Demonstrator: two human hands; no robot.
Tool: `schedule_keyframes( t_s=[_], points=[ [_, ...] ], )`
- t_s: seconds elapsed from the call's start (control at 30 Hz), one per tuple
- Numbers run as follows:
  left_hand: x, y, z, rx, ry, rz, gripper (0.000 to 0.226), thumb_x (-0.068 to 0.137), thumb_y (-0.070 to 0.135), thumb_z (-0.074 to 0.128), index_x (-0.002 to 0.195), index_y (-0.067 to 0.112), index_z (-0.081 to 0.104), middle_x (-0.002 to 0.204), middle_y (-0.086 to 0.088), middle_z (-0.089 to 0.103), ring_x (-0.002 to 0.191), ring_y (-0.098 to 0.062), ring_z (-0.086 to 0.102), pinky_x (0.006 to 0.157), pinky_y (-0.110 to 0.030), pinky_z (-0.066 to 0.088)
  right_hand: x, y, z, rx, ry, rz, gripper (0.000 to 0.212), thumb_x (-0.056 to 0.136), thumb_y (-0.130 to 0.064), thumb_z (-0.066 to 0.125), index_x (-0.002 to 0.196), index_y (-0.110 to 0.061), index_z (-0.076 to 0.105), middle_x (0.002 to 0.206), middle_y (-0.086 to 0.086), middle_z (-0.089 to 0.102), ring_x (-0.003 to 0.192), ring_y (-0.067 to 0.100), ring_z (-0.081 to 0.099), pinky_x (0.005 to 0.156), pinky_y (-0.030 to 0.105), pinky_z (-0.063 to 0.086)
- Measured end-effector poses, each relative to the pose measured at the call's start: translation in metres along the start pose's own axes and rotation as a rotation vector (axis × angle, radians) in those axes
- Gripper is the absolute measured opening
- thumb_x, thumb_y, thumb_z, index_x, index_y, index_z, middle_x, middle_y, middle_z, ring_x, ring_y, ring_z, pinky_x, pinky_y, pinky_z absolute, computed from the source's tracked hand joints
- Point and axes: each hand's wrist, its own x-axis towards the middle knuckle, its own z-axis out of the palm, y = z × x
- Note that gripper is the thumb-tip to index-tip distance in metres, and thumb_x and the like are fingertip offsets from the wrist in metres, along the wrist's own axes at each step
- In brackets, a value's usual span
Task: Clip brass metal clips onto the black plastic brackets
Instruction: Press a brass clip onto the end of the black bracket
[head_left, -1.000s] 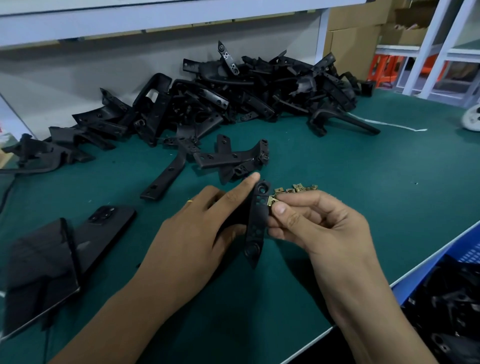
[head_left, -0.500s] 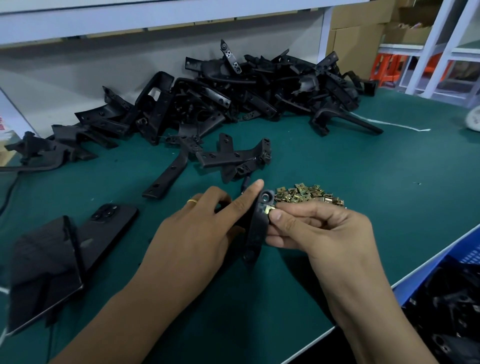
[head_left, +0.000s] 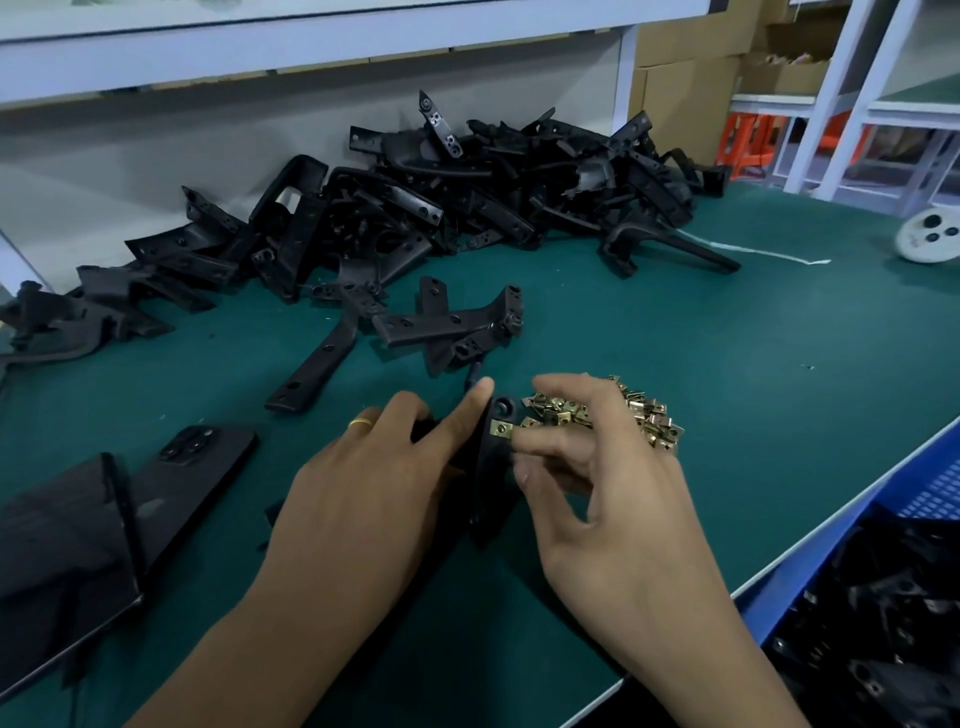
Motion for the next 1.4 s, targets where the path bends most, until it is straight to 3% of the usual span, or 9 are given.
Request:
schedule_keyframes(
  t_s=[0.17,0.27,0.47,0.57,0.77,0.87,1.0,1.2,1.4],
  points=[
    [0.0,-0.005,0.002,-0.215,-0.021,-0.047,0.066,0.097,0.044,0.044,0.159,0.05,0.022,0.106,0.011,0.051,0.093,-0.019,0.056,0.063,-0.038,0.052,0.012,0.004,-0.014,0.115,0.01,-0.04,0.034,0.1,-0.01,0.062,0.121,-0.036,0.058,0.101,-0.025,0.076,0.103,0.002,0.071,0.091,0.03,0.054],
    [0.002,-0.017,0.006,-0.372,0.025,-0.185,0.061,0.096,0.04,0.044,0.156,0.041,0.037,0.105,0.009,0.055,0.09,-0.02,0.057,0.068,-0.045,0.054,0.018,0.015,-0.032,-0.224,0.135,-0.118,0.02,0.098,-0.02,0.065,0.112,-0.034,0.069,0.1,-0.021,0.071,0.1,0.004,0.066,0.087,0.027,0.051],
    [0.002,-0.017,0.005,-0.384,-0.012,-0.194,0.061,0.093,0.048,0.043,0.154,0.048,0.038,0.102,0.014,0.053,0.092,-0.015,0.054,0.07,-0.042,0.054,0.017,0.011,-0.018,-0.684,-0.121,-0.136,0.044,0.102,-0.041,0.048,0.146,-0.045,0.047,0.104,-0.009,0.052,0.101,0.018,0.053,0.08,0.036,0.049],
    [0.002,-0.016,0.007,-0.375,-0.021,-0.19,0.061,0.093,0.054,0.041,0.153,0.055,0.033,0.105,0.017,0.052,0.097,-0.011,0.052,0.074,-0.04,0.054,0.017,0.01,-0.016,-0.797,-0.155,-0.131,0.044,0.103,-0.043,0.045,0.147,-0.042,0.05,0.101,-0.006,0.047,0.1,0.021,0.052,0.078,0.036,0.048],
    [0.001,-0.018,0.01,-0.39,-0.025,-0.192,0.061,0.092,0.055,0.044,0.152,0.056,0.034,0.105,0.019,0.052,0.102,-0.007,0.051,0.078,-0.039,0.055,0.018,0.014,-0.02,-0.627,-0.1,-0.165,0.015,0.092,-0.04,0.069,0.107,-0.041,0.073,0.083,-0.013,0.04,0.08,0.009,0.046,0.058,0.031,0.044],
    [0.001,-0.019,0.011,-0.385,-0.013,-0.176,0.06,0.092,0.054,0.047,0.151,0.055,0.038,0.103,0.019,0.051,0.101,-0.007,0.051,0.077,-0.039,0.055,0.018,0.016,-0.021,-0.55,-0.059,-0.177,0.009,0.086,-0.032,0.08,0.09,-0.036,0.074,0.087,-0.015,0.049,0.087,0.008,0.047,0.059,0.036,0.05],
    [0.001,-0.019,0.013,-0.373,0.01,-0.157,0.059,0.091,0.052,0.051,0.149,0.055,0.043,0.101,0.02,0.051,0.1,-0.007,0.051,0.074,-0.036,0.054,0.018,0.016,-0.022,-0.535,-0.107,-0.243,0.012,0.087,-0.025,0.08,0.089,-0.034,0.072,0.092,-0.021,0.061,0.096,0.01,0.052,0.068,0.039,0.054],
    [0.002,-0.019,0.013,-0.376,0.016,-0.143,0.06,0.091,0.055,0.048,0.15,0.057,0.039,0.104,0.02,0.054,0.103,-0.007,0.053,0.077,-0.038,0.055,0.02,0.021,-0.02,-0.537,-0.195,-0.26,0.025,0.095,-0.017,0.071,0.116,-0.029,0.068,0.097,-0.013,0.057,0.099,0.014,0.046,0.083,0.026,0.041],
    [0.001,-0.021,0.013,-0.423,0.039,-0.141,0.061,0.091,0.055,0.048,0.151,0.059,0.034,0.107,0.019,0.054,0.103,-0.006,0.053,0.082,-0.039,0.054,0.022,0.021,-0.021,-0.391,-0.16,-0.212,0.019,0.097,-0.004,0.063,0.098,-0.022,0.07,0.097,-0.006,0.054,0.089,0.006,0.05,0.075,0.013,0.04]
  ],
)
